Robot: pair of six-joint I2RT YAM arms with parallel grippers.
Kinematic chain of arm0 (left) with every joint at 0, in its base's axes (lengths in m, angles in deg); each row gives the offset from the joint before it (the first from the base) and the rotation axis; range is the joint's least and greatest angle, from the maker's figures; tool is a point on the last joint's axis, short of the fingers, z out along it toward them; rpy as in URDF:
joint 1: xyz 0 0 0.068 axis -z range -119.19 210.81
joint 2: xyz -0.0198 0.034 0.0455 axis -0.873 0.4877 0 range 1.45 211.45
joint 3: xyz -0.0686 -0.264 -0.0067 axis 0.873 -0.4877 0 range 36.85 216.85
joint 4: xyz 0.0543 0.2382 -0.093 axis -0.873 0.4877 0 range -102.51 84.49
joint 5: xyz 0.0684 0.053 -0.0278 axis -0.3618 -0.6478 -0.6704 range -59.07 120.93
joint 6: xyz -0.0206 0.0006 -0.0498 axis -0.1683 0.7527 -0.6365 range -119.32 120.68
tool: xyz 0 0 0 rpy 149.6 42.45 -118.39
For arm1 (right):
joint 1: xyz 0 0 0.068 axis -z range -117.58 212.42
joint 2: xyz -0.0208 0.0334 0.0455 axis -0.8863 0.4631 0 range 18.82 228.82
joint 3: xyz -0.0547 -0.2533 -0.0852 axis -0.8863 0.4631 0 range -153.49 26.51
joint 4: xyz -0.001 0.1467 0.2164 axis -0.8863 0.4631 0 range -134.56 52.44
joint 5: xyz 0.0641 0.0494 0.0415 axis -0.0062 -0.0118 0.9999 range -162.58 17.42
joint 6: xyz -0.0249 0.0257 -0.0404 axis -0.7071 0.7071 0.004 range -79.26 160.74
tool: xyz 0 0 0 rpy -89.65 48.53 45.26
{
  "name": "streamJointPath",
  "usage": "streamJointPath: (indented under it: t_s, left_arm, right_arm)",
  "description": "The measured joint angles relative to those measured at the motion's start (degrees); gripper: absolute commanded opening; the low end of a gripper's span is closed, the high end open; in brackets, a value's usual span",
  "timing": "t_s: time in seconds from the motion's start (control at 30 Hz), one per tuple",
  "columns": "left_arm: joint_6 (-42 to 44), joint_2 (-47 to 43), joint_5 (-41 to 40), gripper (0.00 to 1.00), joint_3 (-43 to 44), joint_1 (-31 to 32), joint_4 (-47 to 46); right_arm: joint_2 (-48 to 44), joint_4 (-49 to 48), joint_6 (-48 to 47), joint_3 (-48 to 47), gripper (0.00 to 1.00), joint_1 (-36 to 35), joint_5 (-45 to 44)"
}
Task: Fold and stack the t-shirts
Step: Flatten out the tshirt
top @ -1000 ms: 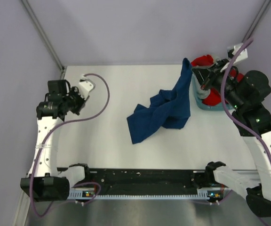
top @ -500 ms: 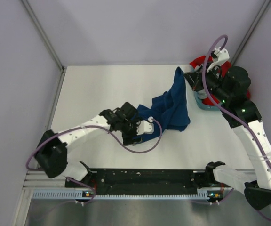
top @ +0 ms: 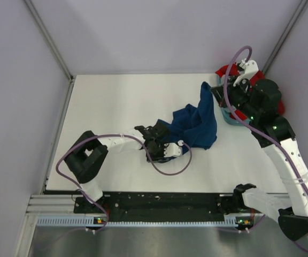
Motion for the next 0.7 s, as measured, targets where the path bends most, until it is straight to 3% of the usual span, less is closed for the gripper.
streamJointPath:
  t_s: [0.07, 0.27, 0.37, 0.57, 0.7]
  left_arm:
    - [-0.44, 0.50, -0.50, 0.00, 0.59, 0.26, -0.59]
    - [-1.49, -0.11, -5.77, 0.00, 0.70, -0.11, -1.53]
    - [-2.99, -3.34, -10.40, 0.00, 1.49, -3.37, -0.04]
    - [-5.49, -20.22, -17.68, 0.00, 14.93, -18.34, 4.13]
    - [-4.59, -35.95, -23.15, 0.00, 22.16, -20.90, 5.62]
  right_arm:
    - [0.00, 0.00, -0.04, 0.04, 0.00, 0.04, -0.02]
    - [-0.59, -0.02, -0.04, 0.04, 0.00, 1.66, -0.70]
    - [-1.40, 0.26, -0.15, -0.09, 0.00, 2.36, -1.60]
    - [-2.80, 3.63, -1.46, -5.01, 0.00, 2.58, -3.41]
    - [-5.66, 4.87, -1.60, -9.31, 0.00, 2.60, -3.19]
